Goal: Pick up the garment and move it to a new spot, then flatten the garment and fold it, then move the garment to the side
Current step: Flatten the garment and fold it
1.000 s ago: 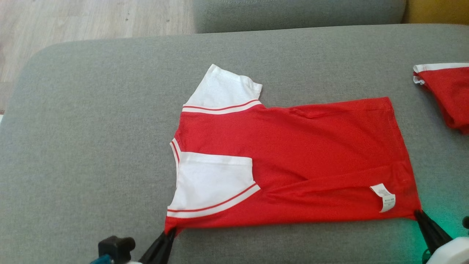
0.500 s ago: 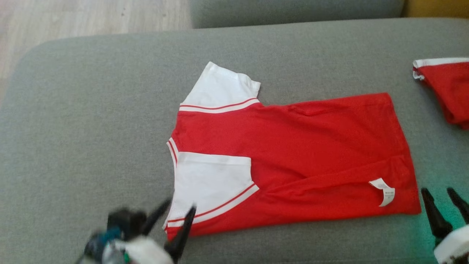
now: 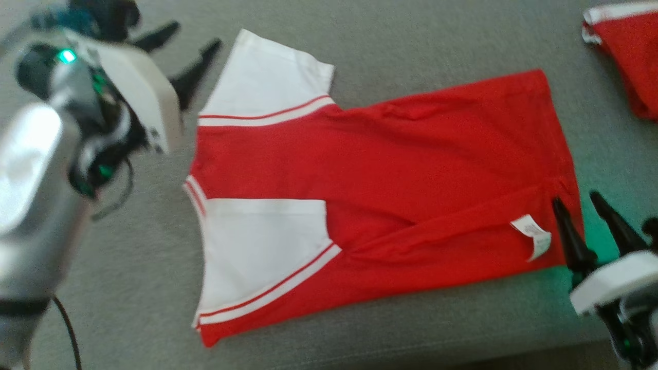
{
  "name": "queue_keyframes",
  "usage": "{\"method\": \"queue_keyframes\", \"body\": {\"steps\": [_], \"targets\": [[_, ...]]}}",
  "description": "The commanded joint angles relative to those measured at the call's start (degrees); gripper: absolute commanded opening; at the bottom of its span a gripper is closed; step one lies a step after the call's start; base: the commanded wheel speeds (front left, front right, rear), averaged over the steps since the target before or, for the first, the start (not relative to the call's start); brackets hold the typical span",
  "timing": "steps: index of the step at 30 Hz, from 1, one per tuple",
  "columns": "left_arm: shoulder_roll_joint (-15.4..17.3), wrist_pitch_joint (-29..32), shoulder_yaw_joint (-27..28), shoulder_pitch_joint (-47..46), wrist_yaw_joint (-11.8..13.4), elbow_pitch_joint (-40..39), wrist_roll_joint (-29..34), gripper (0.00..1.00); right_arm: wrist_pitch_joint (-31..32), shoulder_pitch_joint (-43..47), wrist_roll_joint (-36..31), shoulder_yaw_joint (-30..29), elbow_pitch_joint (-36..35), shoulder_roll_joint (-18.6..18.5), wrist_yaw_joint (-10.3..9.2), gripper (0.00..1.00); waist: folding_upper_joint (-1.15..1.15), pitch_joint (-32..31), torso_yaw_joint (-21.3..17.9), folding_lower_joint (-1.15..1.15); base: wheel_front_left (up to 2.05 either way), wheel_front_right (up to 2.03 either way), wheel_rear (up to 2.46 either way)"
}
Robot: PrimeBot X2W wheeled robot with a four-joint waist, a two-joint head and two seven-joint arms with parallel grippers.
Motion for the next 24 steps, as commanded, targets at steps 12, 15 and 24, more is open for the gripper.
{"method": "queue_keyframes", "body": {"steps": [12,15,24], "targets": [[2.56,4.71,-0.46,-19.50,-3.77,26.09,-0.36,1.00,-1.11,-4.78,-0.76,2.00,-2.73,2.32,-0.05,1.00,0.00,9.33,-10.84,0.00,0.00,0.00,0.00],[3.07,4.99,-1.75,-21.20,-3.95,29.33,-0.27,1.00,-1.77,-5.04,-0.77,2.25,-2.04,2.70,-0.05,1.00,0.00,9.74,-11.88,0.00,0.00,0.00,0.00],[4.18,8.02,-6.49,-22.34,-4.09,32.58,-1.79,0.99,-3.43,-5.49,-0.03,2.82,-0.25,3.40,-0.05,1.00,0.00,10.22,-13.24,0.00,0.00,0.00,0.00]]}}
